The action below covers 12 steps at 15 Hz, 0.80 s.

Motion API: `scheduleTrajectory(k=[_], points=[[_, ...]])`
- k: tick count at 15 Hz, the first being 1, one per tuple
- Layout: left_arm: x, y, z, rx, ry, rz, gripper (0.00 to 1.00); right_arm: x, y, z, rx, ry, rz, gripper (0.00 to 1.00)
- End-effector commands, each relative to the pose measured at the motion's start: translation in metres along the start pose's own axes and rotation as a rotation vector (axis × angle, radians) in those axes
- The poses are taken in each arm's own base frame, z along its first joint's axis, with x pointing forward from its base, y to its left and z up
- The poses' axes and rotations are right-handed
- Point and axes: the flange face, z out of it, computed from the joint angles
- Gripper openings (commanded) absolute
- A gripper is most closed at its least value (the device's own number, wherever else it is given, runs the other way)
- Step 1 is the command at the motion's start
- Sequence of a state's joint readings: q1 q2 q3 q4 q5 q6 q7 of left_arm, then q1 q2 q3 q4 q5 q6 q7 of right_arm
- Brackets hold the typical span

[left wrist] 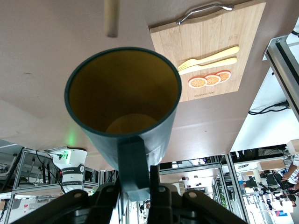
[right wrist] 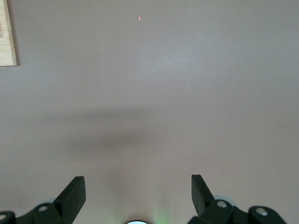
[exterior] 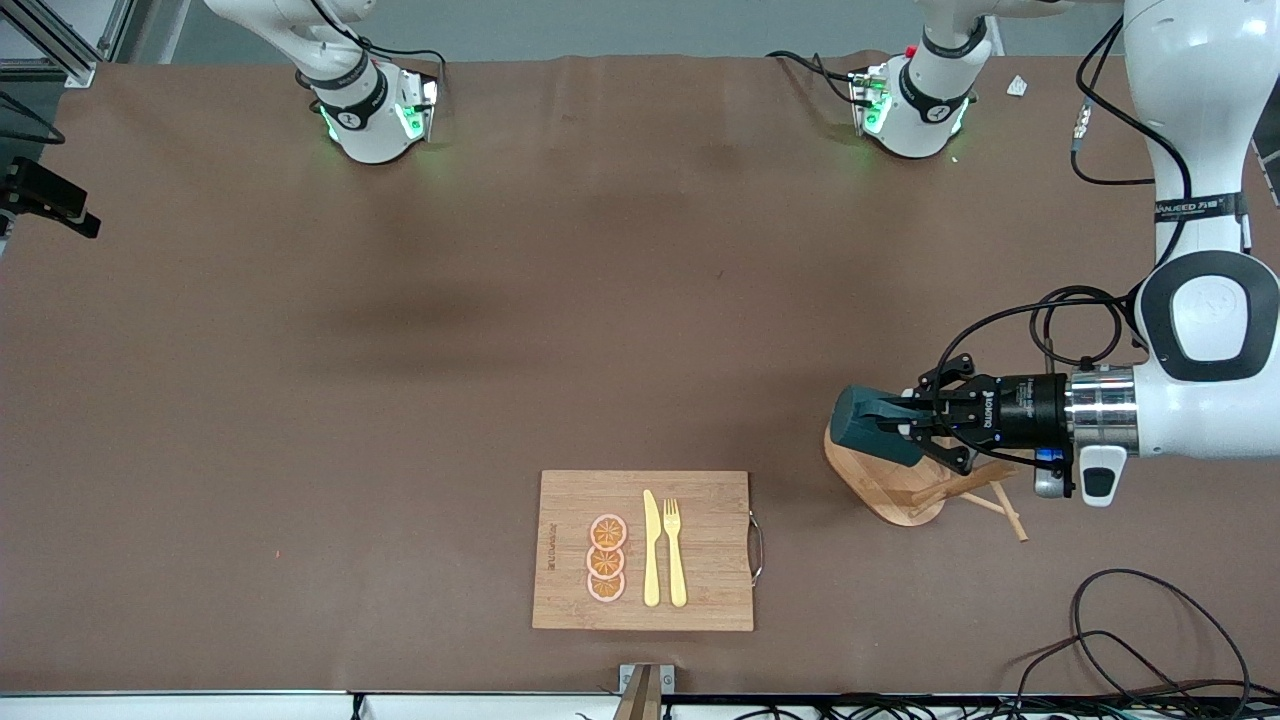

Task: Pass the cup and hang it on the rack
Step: 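Slide the mug handle onto a rack peg with the left gripper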

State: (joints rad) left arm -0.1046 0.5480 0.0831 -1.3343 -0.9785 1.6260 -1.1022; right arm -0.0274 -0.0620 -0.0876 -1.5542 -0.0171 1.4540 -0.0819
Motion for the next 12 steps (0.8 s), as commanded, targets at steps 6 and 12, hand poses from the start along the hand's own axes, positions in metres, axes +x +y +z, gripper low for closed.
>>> scheduleTrajectory(k=[6, 12], points=[[0.029, 0.003, -0.024, -0.086, -0.126, -0.016, 0.00, -0.007, 0.002, -0.002, 0.001, 0.001, -0.009, 1.00], [0.055, -0.005, -0.037, -0.085, -0.140, -0.012, 0.00, -0.007, 0.002, -0.002, 0.001, 0.001, -0.009, 1.00]])
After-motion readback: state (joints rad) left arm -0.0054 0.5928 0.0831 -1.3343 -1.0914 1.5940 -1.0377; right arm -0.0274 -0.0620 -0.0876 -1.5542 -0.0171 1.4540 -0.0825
